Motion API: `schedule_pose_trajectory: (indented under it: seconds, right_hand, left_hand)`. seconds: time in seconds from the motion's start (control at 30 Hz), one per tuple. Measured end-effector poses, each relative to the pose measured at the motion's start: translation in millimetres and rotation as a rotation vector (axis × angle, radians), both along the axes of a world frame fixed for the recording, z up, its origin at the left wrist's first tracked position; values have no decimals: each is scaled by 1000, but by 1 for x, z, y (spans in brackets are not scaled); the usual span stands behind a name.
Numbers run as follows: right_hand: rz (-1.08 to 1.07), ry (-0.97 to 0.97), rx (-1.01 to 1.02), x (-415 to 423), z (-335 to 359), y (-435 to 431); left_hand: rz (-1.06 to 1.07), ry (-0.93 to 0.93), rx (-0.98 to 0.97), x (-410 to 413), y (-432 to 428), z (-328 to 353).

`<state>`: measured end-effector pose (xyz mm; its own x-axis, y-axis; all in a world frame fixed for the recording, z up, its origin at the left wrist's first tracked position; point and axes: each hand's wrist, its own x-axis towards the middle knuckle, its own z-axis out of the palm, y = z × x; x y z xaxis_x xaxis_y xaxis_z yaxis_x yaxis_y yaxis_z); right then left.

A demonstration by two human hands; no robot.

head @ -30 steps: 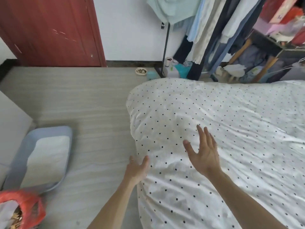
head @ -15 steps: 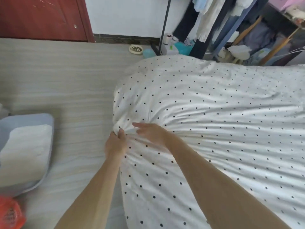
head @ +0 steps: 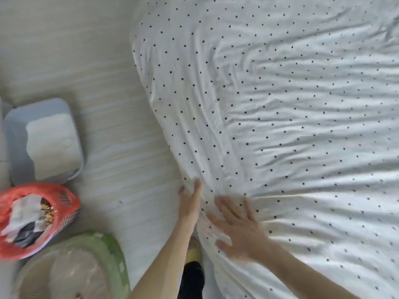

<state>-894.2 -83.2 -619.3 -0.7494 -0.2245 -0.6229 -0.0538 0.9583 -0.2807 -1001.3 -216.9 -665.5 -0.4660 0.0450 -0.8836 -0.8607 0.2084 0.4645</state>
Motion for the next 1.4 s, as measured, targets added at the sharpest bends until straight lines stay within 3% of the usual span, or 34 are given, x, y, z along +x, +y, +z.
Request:
schedule_pose_trajectory:
  seconds: [0.07, 0.13, 0.2, 0.27, 0.43, 0.5, 0.67, 0.77, 0.87, 0.97, 1.07, 1.1, 1.2, 1.23, 1.3, 1.37, 1.4]
  right_hand:
    - [-120, -112, -265, 37, 24, -2]
    - [-467, -4, -437, 45, 46, 15]
    - [-607, 332, -303, 62, 63, 47]
    - [-611, 517, -85, 89, 68, 83]
    - [-541, 172, 76, 227, 54, 101]
    - [-472, 167, 126, 285, 49, 93]
    - [-445, 188, 97, 416, 57, 60]
    - [-475, 254, 102, 500, 55, 29]
    - [-569, 171, 118, 590, 58, -24]
    - [-412, -80, -79, 640, 83, -49]
    - [-568, -201, -323, 614, 119, -7]
    - [-660, -89, -331, 597, 127, 14]
    - [-802, 552, -118, 562, 126, 81]
    - [-828, 603, -11, 562, 118, 90]
    - [-845, 354, 145, 579, 89, 85]
    - [-722, -51, 116, 610, 63, 72]
    - [-636, -166, 67, 619, 60, 75]
  left_hand:
    - [-77, -110, 21, 67, -8, 10]
    - [-168, -112, 9, 121, -15, 17]
    - [-114, -70, 7, 176, -16, 30]
    - [-54, -92, 34, 221, -15, 38]
    - [-119, -56, 92, 352, -6, 62]
    - [-111, 15, 105, 409, -12, 69]
    - [-116, -53, 189, 557, -34, 89]
    - [-169, 113, -41, 608, -42, 98]
    - [-359, 315, -314, 619, -67, 108]
    - [-380, 335, -406, 631, -81, 123]
    - [-455, 256, -525, 624, -75, 129]
    - [-479, 223, -544, 618, -72, 130]
    - [-503, 252, -626, 606, -59, 124]
    - [-527, 313, -649, 606, -56, 124]
    - [-603, 461, -631, 604, -43, 124]
    - [-718, 588, -608, 595, -15, 127]
    - [-776, 644, -600, 592, 3, 132]
